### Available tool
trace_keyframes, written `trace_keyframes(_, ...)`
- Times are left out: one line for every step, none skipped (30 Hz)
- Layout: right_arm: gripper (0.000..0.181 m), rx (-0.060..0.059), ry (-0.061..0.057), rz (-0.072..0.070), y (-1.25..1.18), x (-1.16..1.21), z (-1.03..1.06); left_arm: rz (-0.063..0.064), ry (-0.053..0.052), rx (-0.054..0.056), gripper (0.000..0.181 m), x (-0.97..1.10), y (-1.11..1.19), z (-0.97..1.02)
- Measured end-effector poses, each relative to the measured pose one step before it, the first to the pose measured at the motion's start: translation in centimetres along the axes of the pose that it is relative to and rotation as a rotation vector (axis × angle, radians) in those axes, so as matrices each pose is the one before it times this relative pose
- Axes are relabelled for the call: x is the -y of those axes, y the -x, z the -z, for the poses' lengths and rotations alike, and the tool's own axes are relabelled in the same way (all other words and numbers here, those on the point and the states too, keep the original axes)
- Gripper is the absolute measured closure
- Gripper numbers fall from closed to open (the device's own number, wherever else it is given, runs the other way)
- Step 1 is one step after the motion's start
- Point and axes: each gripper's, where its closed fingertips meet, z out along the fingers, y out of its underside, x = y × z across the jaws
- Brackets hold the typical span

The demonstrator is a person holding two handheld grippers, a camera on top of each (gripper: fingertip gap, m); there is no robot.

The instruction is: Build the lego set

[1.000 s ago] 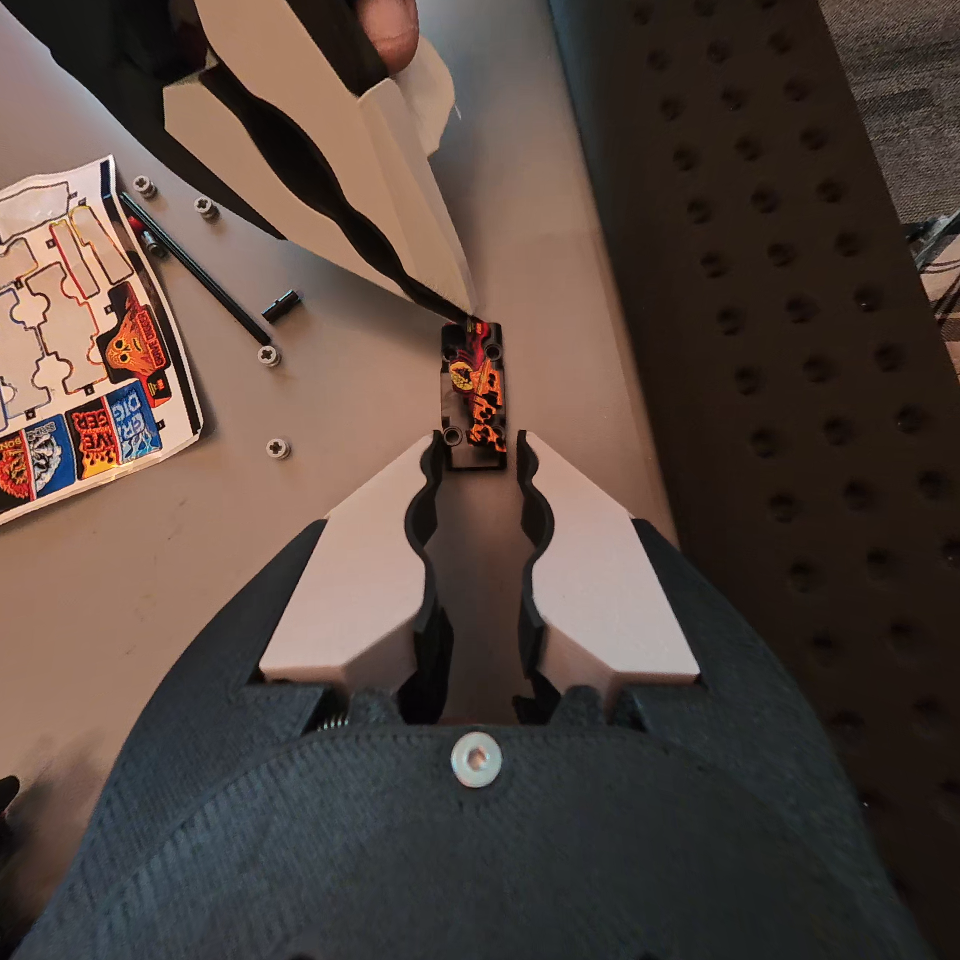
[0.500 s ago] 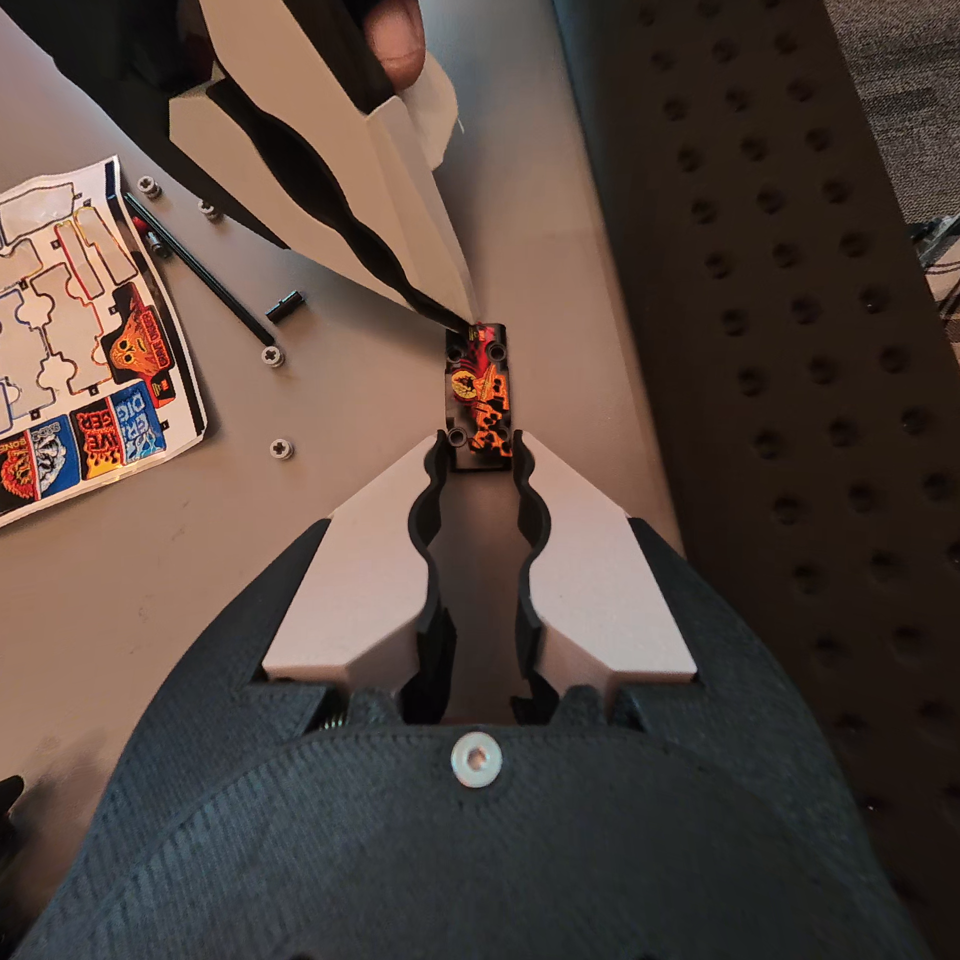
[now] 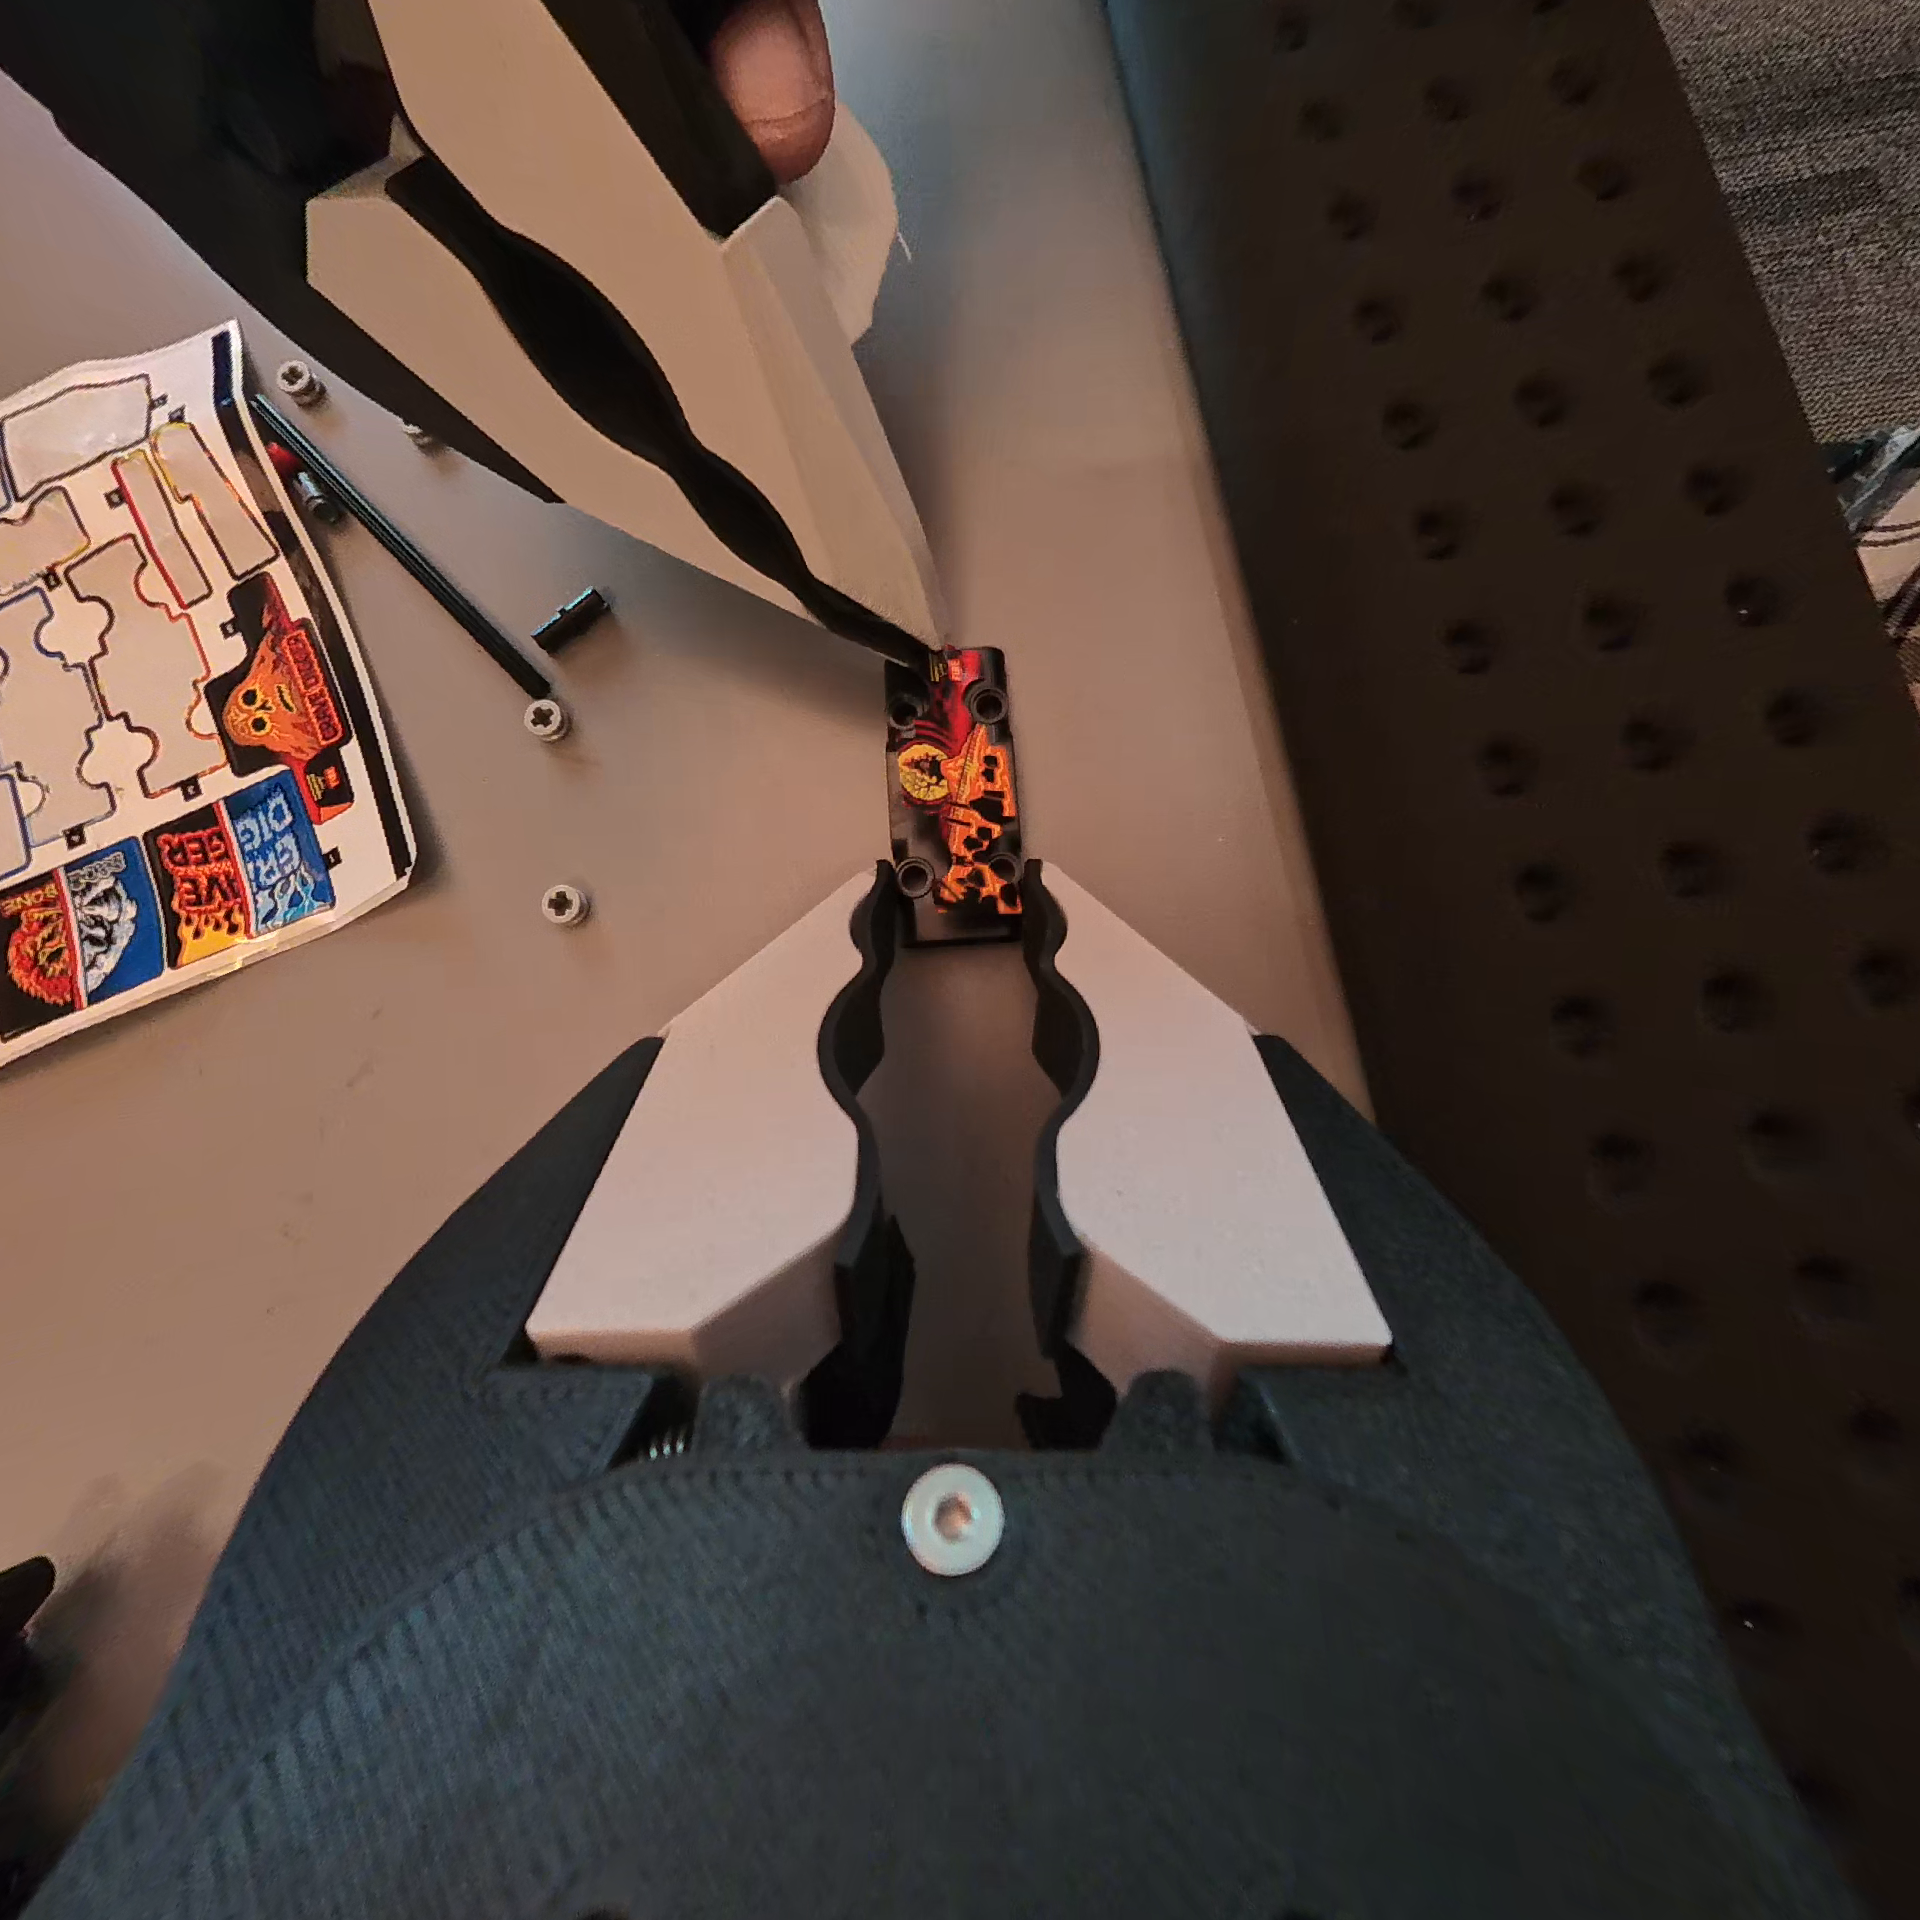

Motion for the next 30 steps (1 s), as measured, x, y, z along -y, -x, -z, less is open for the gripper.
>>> trace_keyframes(0.181, -0.0048, 0.004, 0.0009, -0.019, -0.018, 0.007, 0.0, 0.0001, 0.0, 0.158, 0.005, 0.0, 0.008)
trace_keyframes(0.181, -0.0045, 0.0043, 0.0008, 0.009, -0.033, -0.01, -0.0001, 0.0, 0.0, 0.158, -0.001, 0.0, 0.0)
trace_keyframes(0.181, -0.0039, 0.0038, 0.0014, 0.005, -0.017, -0.008, 0.0001, -0.0002, 0.0002, 0.158, 0.01, -0.001, -0.008)
trace_keyframes(0.181, -0.0048, 0.003, 0.0023, 0.007, 0.002, -0.009, -0.0004, 0.0, 0.0001, 0.158, 0.0, 0.005, 0.0)
trace_keyframes(0.181, -0.0046, 0.002, 0.0011, -0.014, 0.002, -0.003, -0.0005, 0.0002, 0.0, 0.158, -0.004, -0.006, 0.003)
trace_keyframes(0.181, -0.0042, 0.0014, 0.0012, 0.0, 0.004, 0.002, 0.0001, 0.0001, -0.0001, 0.158, 0.0, 0.007, -0.001)
trace_keyframes(0.181, -0.0039, 0.0007, 0.001, 0.003, -0.008, -0.003, -0.0005, 0.0002, 0.0001, 0.158, 0.002, -0.007, -0.003)
trace_keyframes(0.181, -0.0033, 0.0001, 0.0006, -0.003, 0.011, 0.005, -0.0001, 0.0002, 0.0002, 0.158, -0.003, 0.003, 0.001)
trace_keyframes(0.181, -0.0027, -0.0001, 0.0002, -0.001, -0.012, -0.004, -0.0001, -0.0002, 0.0001, 0.158, 0.002, 0.002, -0.001)
trace_keyframes(0.181, -0.0029, -0.0001, -0.0006, -0.007, -0.002, 0.001, 0.0004, -0.0003, -0.0002, 0.158, 0.004, -0.005, -0.002)
trace_keyframes(0.181, -0.0052, 0.0005, 0.0012, -0.002, -0.003, -0.004, 0.0004, -0.0001, -0.0001, 0.158, 0.001, -0.004, -0.001)
trace_keyframes(0.181, -0.0062, 0.001, 0.0002, -0.006, 0.003, 0.004, 0.0001, 0.0001, -0.0002, 0.158, 0.0, 0.007, -0.001)
trace_keyframes(0.181, -0.0064, 0.0013, -0.0004, -0.004, -0.005, -0.007, 0.0, 0.0001, -0.0001, 0.158, -0.002, -0.001, 0.001)
trace_keyframes(0.181, -0.0066, 0.0013, 0.001, 0.005, 0.002, -0.001, 0.0001, 0.0, -0.0001, 0.158, 0.006, -0.002, 0.008)
trace_keyframes(0.181, -0.0054, 0.0009, -0.0003, -0.011, -0.001, -0.002, 0.0002, -0.0004, -0.0002, 0.158, -0.002, -0.001, 0.004)
trace_keyframes(0.181, -0.0053, 0.0005, -0.0024, -0.006, -0.008, -0.001, 0.0006, -0.0004, -0.0001, 0.158, 0.008, 0.003, -0.005)
trace_keyframes(0.181, -0.0077, 0.0009, -0.0005, 0.0, 0.007, -0.002, -0.0001, 0.0002, -0.0001, 0.158, -0.003, -0.001, 0.001)
trace_keyframes(0.181, -0.0104, 0.0018, 0.0018, -0.012, 0.0, -0.008, 0.0, 0.0003, 0.0001, 0.158, -0.005, -0.008, 0.004)
trace_keyframes(0.181, -0.0104, 0.0022, 0.001, -0.013, -0.005, 0.003, 0.0002, -0.0003, 0.0002, 0.158, 0.004, 0.002, -0.002)
trace_keyframes(0.181, -0.0099, 0.0025, 0.0014, -0.001, -0.009, 0.0, 0.0002, -0.0001, -0.0001, 0.158, 0.003, 0.007, -0.003)
trace_keyframes(0.181, -0.0083, 0.0021, 0.0003, -0.008, -0.001, 0.002, -0.0001, 0.0, 0.0, 0.158, 0.0, 0.0, 0.0)
trace_keyframes(0.181, -0.0076, 0.0021, -0.0013, -0.002, 0.006, -0.001, -0.0002, 0.0001, 0.0001, 0.158, 0.005, 0.003, 0.008)
trace_keyframes(0.181, -0.0093, 0.0022, 0.0001, -0.021, -0.002, 0.004, -0.0005, 0.0003, 0.0002, 0.158, 0.002, -0.006, -0.002)
trace_keyframes(0.181, -0.0097, 0.0028, 0.0021, 0.002, -0.005, -0.002, -0.0003, 0.0001, 0.0004, 0.158, 0.005, 0.005, -0.005)
trace_keyframes(0.181, -0.008, 0.0025, 0.0004, -0.011, -0.008, 0.001, 0.0002, 0.0001, 0.0001, 0.158, -0.002, 0.001, 0.001)
trace_keyframes(0.181, -0.0076, 0.0018, 0.0004, -0.012, 0.001, 0.003, 0.0002, 0.0002, 0.0, 0.158, -0.002, -0.002, 0.001)
trace_keyframes(0.181, -0.0079, 0.001, 0.0017, -0.019, 0.006, 0.009, 0.0001, 0.0002, 0.0001, 0.158, 0.005, -0.002, -0.005)
trace_keyframes(0.181, -0.006, 0.0003, 0.0004, -0.01, 0.01, 0.002, 0.0007, -0.0001, 0.0002, 0.158, 0.003, 0.007, -0.003)
trace_keyframes(0.181, -0.0041, -0.0007, -0.0013, -0.009, -0.003, -0.003, 0.0003, 0.0001, 0.0001, 0.158, -0.001, 0.0, 0.001)
trace_keyframes(0.181, -0.0034, -0.0014, -0.0008, -0.003, 0.001, 0.009, 0.0, 0.0002, 0.0, 0.158, -0.002, -0.001, 0.001)
